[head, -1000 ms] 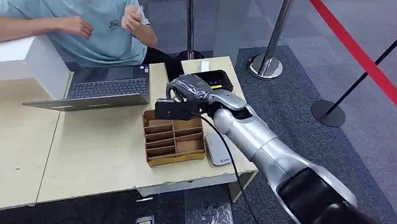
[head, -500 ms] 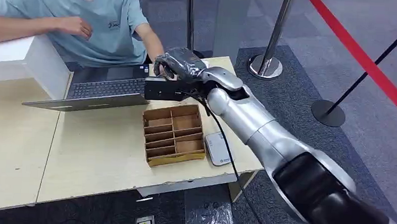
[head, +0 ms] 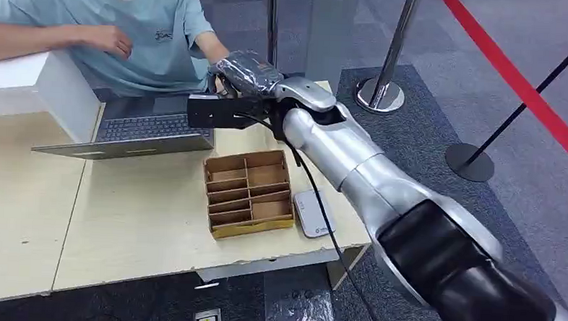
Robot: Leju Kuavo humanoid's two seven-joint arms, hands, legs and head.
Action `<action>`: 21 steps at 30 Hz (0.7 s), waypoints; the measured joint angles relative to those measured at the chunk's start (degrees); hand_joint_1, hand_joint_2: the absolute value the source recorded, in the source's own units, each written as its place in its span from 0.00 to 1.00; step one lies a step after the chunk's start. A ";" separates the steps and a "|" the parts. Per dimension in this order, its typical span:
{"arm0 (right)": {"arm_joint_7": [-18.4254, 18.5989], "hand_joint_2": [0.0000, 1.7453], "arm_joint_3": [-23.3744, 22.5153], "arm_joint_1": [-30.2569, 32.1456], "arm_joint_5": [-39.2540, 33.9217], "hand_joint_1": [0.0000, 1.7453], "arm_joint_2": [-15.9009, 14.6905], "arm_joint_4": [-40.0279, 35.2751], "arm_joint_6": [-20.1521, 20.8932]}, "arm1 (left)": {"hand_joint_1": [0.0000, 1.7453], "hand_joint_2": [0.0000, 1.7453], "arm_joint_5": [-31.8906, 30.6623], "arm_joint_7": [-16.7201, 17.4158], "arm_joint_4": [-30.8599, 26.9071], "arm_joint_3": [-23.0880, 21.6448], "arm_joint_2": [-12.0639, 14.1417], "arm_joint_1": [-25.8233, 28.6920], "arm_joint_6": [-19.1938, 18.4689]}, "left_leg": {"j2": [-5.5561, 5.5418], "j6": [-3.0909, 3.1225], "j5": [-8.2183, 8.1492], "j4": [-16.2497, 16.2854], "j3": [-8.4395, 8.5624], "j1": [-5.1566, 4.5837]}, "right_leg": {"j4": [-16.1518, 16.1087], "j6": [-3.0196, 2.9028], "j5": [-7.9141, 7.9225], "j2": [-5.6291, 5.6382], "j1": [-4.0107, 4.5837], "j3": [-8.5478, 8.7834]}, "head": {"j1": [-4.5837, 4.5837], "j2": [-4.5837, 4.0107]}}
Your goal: Pass the card to the sensor for recognition and then transmit it.
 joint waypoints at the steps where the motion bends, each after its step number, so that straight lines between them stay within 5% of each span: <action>1: 0.07 1.00 0.00 0.00 0.15 1.00 0.11 0.42 0.00 | 0.00 0.00 -0.02 0.11 0.00 0.00 0.00 0.00 -0.09 | 0.00 0.00 0.00 0.00 0.00 0.00 | 0.00 0.00 0.00 0.00 0.00 0.00 | -0.04 0.00; 2: 0.22 1.00 0.00 -0.01 0.26 0.85 0.17 0.79 0.02 | 0.00 0.00 -0.04 0.13 0.00 0.00 0.00 0.01 -0.15 | 0.00 0.00 0.00 0.00 -0.01 0.00 | 0.00 0.00 0.00 0.00 0.00 0.00 | -0.02 0.00; 3: 0.30 1.00 0.00 -0.02 0.31 0.85 0.22 1.20 0.00 | 0.00 0.00 -0.09 0.13 0.00 0.00 0.00 0.01 -0.17 | 0.00 0.00 0.00 0.00 -0.01 0.00 | 0.00 0.00 0.00 0.00 0.00 0.00 | -0.02 0.00; 4: 0.37 1.00 0.02 -0.05 0.39 0.03 0.24 1.55 0.00 | 0.00 0.00 -0.09 0.15 0.00 -0.02 0.00 0.00 -0.17 | 0.00 0.00 0.00 0.00 0.00 0.00 | 0.00 0.00 0.00 0.00 0.00 0.00 | -0.02 0.00; 21: 0.98 1.00 0.00 -0.19 1.29 0.00 0.04 5.31 -2.32 | 0.00 0.00 -0.37 -0.15 0.00 -0.46 0.31 0.05 -0.20 | 0.01 -0.01 0.02 0.00 0.02 0.00 | 0.00 0.00 0.01 0.00 0.00 0.00 | -0.02 0.00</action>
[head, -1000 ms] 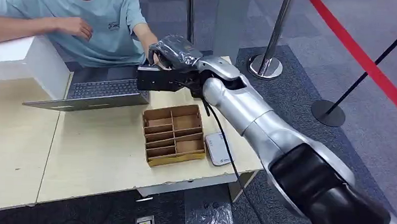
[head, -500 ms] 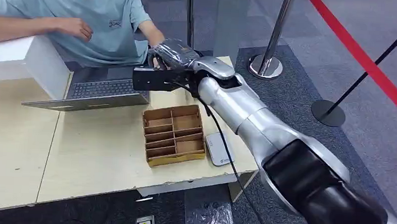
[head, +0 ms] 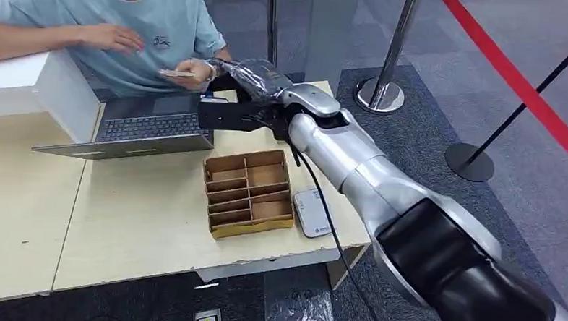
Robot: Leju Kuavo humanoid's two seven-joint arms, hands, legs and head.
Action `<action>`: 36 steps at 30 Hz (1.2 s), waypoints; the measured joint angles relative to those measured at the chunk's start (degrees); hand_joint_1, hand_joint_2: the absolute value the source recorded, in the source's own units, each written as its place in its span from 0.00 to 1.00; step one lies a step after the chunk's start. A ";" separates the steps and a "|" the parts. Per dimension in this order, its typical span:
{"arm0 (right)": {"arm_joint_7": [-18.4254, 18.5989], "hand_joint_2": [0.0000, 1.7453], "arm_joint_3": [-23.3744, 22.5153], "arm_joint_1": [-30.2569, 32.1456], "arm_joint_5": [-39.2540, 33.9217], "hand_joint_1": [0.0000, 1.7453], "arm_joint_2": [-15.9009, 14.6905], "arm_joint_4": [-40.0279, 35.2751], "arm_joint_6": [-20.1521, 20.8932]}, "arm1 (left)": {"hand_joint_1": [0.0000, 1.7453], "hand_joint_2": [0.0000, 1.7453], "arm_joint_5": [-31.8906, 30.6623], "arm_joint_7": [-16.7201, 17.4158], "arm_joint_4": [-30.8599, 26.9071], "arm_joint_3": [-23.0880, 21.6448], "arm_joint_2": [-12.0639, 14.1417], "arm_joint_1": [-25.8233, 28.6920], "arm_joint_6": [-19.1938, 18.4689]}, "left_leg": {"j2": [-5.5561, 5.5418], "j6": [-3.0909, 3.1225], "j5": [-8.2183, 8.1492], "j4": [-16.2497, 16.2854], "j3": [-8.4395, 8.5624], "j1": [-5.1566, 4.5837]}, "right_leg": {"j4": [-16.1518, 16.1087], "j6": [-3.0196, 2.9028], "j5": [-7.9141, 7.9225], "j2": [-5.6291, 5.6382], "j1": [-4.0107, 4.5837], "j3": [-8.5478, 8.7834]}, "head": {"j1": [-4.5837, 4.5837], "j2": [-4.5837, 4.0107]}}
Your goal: Pass the card to the sensor for recognition and then transmit it.
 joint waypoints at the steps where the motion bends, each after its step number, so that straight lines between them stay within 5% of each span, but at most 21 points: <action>1: 0.00 1.00 0.00 -0.03 0.00 0.00 0.00 0.15 -0.13 | 0.00 0.00 0.00 -0.04 0.00 0.00 0.00 0.00 0.00 | 0.00 0.00 0.00 0.00 0.00 0.00 | 0.00 0.00 0.00 0.00 0.00 0.00 | -0.02 0.00; 13: 1.18 1.00 -0.48 -1.99 1.40 0.00 -3.78 0.90 -3.08 | 0.00 0.00 0.98 0.00 0.02 0.00 0.00 0.12 0.24 | -0.01 0.00 0.00 0.08 0.00 -0.03 | -0.01 0.01 0.01 0.00 -0.01 0.00 | 0.00 0.00; 36: 7.17 1.00 -7.80 -1.68 2.25 0.00 -23.87 -3.61 -9.49 | 0.00 0.00 2.14 -0.94 0.02 0.02 0.00 0.33 1.64 | -0.07 0.02 -0.02 0.17 -0.02 -0.03 | -0.03 0.03 0.03 -0.02 -0.02 0.00 | 0.00 0.00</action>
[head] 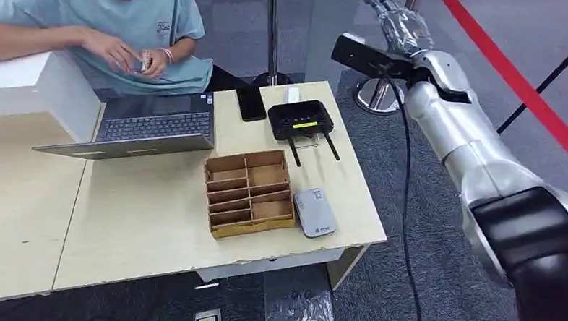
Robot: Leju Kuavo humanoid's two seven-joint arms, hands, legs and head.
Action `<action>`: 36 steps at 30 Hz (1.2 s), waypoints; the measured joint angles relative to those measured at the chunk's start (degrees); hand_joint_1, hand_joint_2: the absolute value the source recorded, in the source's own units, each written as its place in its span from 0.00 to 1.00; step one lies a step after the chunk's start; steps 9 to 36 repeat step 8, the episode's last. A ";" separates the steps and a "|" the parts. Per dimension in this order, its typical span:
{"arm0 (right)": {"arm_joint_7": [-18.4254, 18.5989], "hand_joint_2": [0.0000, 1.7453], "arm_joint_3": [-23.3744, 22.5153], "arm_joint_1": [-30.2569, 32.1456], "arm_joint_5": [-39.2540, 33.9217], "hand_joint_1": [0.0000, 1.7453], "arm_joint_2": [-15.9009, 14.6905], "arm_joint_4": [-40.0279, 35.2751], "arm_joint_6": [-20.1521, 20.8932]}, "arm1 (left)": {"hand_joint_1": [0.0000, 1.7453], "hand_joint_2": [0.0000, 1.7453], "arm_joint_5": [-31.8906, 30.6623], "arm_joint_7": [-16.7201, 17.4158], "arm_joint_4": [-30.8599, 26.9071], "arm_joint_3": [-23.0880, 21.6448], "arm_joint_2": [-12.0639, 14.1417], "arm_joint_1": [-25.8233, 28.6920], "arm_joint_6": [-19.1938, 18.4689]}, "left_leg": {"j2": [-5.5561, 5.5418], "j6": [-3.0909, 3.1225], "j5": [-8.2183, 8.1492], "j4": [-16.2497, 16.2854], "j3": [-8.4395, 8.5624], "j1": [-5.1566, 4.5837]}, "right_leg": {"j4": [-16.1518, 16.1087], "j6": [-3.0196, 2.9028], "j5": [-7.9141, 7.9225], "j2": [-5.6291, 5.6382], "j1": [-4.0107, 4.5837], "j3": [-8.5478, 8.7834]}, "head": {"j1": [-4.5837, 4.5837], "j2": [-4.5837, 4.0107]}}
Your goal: Pass the card to the sensor for recognition and then transmit it.
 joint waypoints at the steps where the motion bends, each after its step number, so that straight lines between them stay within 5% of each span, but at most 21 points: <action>1: 0.37 1.00 -0.67 0.38 0.00 0.00 -1.32 -0.32 -0.02 | 0.00 0.00 0.17 0.00 0.00 0.00 0.00 0.02 0.06 | 0.01 0.00 0.00 0.00 0.00 0.00 | 0.00 0.00 0.00 0.00 0.00 0.00 | 0.00 0.00; 8: 2.42 1.00 -3.91 4.45 0.26 0.00 -7.77 -1.11 -1.09 | 0.00 0.00 0.31 -0.07 -0.02 0.00 0.00 -0.04 0.31 | -0.02 0.01 -0.01 0.01 0.00 -0.02 | -0.02 0.02 0.02 0.00 -0.02 0.00 | 0.00 0.00; 36: 2.42 1.00 -3.91 4.45 0.26 0.00 -7.77 -1.11 -1.09 | 0.00 0.00 0.31 -0.07 -0.02 0.00 0.00 -0.04 0.31 | -0.02 0.01 -0.01 0.01 0.00 -0.02 | -0.02 0.02 0.02 0.00 -0.02 0.00 | 0.00 0.00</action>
